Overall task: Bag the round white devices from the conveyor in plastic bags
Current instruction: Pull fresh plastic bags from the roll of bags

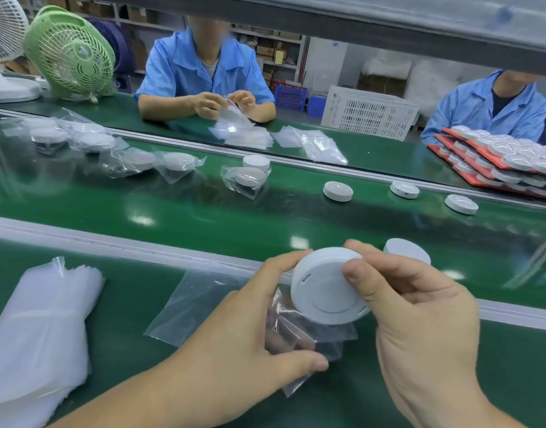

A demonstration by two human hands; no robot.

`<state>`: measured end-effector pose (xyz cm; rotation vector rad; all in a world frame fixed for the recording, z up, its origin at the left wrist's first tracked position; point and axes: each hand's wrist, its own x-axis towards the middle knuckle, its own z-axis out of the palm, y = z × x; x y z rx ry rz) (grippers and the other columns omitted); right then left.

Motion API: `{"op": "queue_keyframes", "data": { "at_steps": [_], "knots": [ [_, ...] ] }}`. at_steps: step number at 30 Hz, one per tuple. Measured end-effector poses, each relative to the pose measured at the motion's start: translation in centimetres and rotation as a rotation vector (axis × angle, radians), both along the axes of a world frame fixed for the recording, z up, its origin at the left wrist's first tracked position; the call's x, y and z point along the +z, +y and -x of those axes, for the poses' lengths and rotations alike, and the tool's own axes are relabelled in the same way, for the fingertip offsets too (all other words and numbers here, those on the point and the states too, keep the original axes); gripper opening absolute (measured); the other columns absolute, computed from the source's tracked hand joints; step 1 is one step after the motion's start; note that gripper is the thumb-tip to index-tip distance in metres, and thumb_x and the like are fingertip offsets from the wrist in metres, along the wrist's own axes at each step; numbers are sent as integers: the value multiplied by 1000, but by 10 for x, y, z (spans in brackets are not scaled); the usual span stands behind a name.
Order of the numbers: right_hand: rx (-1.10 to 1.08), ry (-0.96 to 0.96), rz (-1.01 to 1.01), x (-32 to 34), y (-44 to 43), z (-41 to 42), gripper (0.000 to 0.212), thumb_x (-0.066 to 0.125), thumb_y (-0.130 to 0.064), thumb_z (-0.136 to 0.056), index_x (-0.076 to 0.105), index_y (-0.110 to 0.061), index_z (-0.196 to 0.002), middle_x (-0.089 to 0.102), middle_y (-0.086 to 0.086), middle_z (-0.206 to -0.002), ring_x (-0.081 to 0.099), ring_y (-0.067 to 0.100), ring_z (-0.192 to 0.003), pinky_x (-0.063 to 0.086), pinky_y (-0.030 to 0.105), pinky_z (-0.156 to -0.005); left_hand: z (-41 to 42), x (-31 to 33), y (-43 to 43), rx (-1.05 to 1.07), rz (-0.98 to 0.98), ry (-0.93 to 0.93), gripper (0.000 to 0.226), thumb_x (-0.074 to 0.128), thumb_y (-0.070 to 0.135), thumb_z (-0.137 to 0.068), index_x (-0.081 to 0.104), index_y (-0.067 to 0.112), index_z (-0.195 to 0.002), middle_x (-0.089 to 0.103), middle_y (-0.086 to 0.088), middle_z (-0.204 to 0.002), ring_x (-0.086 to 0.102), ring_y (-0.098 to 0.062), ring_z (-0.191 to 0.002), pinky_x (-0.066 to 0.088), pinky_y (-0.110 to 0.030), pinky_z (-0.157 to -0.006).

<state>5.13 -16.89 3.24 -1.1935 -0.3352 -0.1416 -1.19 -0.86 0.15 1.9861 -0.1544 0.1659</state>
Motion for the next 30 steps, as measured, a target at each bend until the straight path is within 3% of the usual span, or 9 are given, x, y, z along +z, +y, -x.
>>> {"op": "queue_keyframes", "data": {
  "at_steps": [6, 12, 14, 16, 19, 23, 25, 27, 30],
  "knots": [
    [25, -21, 38, -4, 4, 11, 21, 85, -22, -45, 81, -16, -65, 79, 8, -81, 78, 17, -79, 59, 18, -67, -1, -2, -7, 32, 95, -98, 74, 84, 42, -76, 44, 50, -138, 64, 19, -126, 65, -12, -112, 55, -40, -93],
    [373, -99, 330, -16, -3, 3, 41, 89, -56, -67, 83, -26, -93, 78, 0, -115, 69, 14, -119, 54, 24, -95, 2, 4, -9, 175, 300, -235, 35, 76, 49, -76, 65, 43, -108, 75, 7, -102, 72, -11, -87, 56, -21, -74],
    [432, -146, 456, -17, -2, -2, 34, 84, -53, -75, 78, -26, -95, 77, -11, -103, 71, 6, -97, 56, 24, -84, 0, 3, -8, 277, 386, -275, 22, 72, 49, -77, 68, 32, -90, 75, 6, -99, 72, -9, -88, 54, -16, -72],
    [290, -325, 716, -15, 4, -17, 31, 71, -58, -83, 62, -29, -76, 61, -17, -71, 51, 1, -61, 42, 14, -61, -4, -2, -4, 336, 386, -282, 25, 68, 54, -76, 66, 31, -86, 71, 11, -107, 69, -6, -97, 54, -21, -78],
    [133, -525, 955, -15, 23, -61, 42, 56, -52, -95, 39, -27, -66, 42, -14, -56, 36, 5, -53, 29, 18, -50, -7, -2, 21, 362, 38, -180, 32, 59, 68, -77, 54, 48, -102, 57, 26, -118, 60, 1, -104, 45, -25, -80],
    [-116, -150, 811, -9, 50, -164, 38, 56, -35, -99, 53, -16, -66, 61, -6, -64, 54, 13, -59, 49, 31, -60, -9, -2, 75, 104, -829, -117, 30, 51, 80, -78, 49, 60, -100, 50, 39, -113, 42, 8, -116, 40, -29, -96],
    [-192, 67, 771, -2, 60, -216, 32, 54, -31, -99, 65, -8, -79, 70, 17, -85, 61, 31, -70, 53, 40, -68, -9, -5, 83, -37, -857, 52, 41, 37, 92, -76, 46, 75, -113, 41, 51, -126, 27, 18, -128, 27, -29, -111],
    [-246, 127, 1034, -2, 68, -249, 39, 52, -41, -100, 68, -9, -85, 68, 17, -89, 56, 26, -68, 44, 36, -65, -10, -16, 75, -97, -863, 112, 43, 24, 89, -84, 34, 79, -125, 24, 56, -139, 9, 18, -141, 12, -31, -119],
    [-139, 251, 1270, -16, 76, -264, 37, 51, -44, -101, 63, -8, -105, 62, 10, -82, 55, 22, -63, 40, 31, -57, -11, -27, 63, -60, -911, 126, 49, 17, 72, -98, 49, 60, -133, 43, 30, -148, 39, -6, -141, 25, -40, -108]
  ]
}}
